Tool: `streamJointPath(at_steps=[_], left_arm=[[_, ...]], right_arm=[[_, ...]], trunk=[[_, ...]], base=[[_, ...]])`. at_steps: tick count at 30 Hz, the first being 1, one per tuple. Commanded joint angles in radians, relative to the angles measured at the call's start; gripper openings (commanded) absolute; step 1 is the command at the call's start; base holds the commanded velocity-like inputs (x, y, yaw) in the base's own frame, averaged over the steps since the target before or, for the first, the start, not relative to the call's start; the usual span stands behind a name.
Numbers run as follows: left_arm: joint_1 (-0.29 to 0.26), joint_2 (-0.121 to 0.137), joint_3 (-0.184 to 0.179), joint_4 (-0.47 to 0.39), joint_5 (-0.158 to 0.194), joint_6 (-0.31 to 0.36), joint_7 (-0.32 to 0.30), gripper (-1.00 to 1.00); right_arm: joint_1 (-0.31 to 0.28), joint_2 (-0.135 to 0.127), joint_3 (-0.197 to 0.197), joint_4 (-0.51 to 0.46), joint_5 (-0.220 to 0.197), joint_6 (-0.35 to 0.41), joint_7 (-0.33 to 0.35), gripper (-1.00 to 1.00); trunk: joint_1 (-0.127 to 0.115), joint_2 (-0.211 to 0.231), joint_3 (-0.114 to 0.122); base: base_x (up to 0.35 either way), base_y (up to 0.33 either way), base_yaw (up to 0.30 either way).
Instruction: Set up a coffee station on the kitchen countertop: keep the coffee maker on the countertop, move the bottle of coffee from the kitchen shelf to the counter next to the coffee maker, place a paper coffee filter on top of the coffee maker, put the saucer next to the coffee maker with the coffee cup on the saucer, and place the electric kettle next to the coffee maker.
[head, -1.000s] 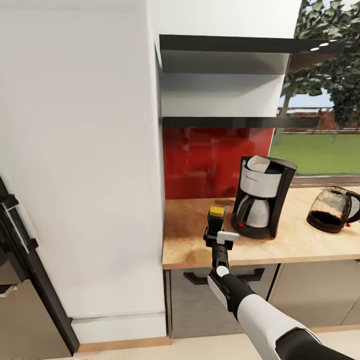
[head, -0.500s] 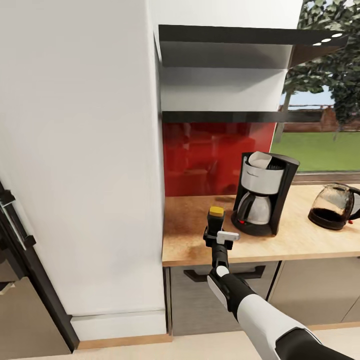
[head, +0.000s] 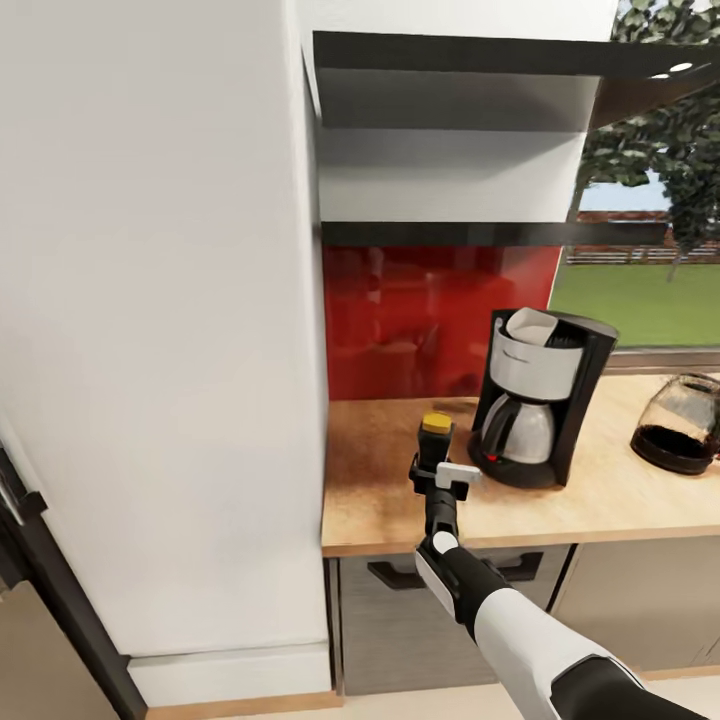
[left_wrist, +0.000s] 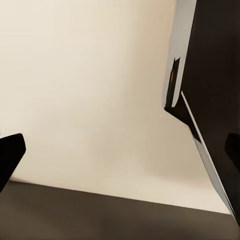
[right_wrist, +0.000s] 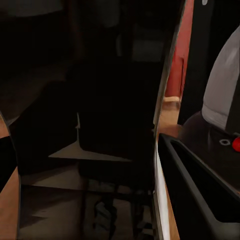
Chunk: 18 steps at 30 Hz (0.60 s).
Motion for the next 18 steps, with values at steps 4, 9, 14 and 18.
streamJointPath(at_steps=[4, 9, 14, 18], left_arm=[[-0.001, 0.0, -0.001, 0.001, 0.009, -0.005, 0.0, 1.0], [0.0, 0.0, -0.001, 0.001, 0.009, -0.005, 0.0, 1.0], [0.0, 0.0, -0.002, 0.001, 0.009, -0.005, 0.0, 1.0], [0.0, 0.0, -0.003, 0.002, 0.009, -0.005, 0.0, 1.0]], right_arm=[[-0.001, 0.0, 0.009, 0.001, -0.01, -0.005, -0.008, -1.0], [-0.001, 0.0, 0.009, 0.002, -0.01, -0.005, -0.009, -1.0], [-0.001, 0.0, 0.009, 0.002, -0.01, -0.005, -0.009, -1.0], [-0.001, 0.0, 0.01, 0.004, -0.01, -0.005, -0.009, -1.0]], trunk=[[0.001, -0.001, -0.001], [0.001, -0.001, 0.001], [0.001, -0.001, 0.002], [0.001, -0.001, 0.002]], base=[[0.267, 0.0, -0.029], [0.098, 0.0, -0.194], [0.006, 0.0, -0.049], [0.033, 0.0, -0.005]])
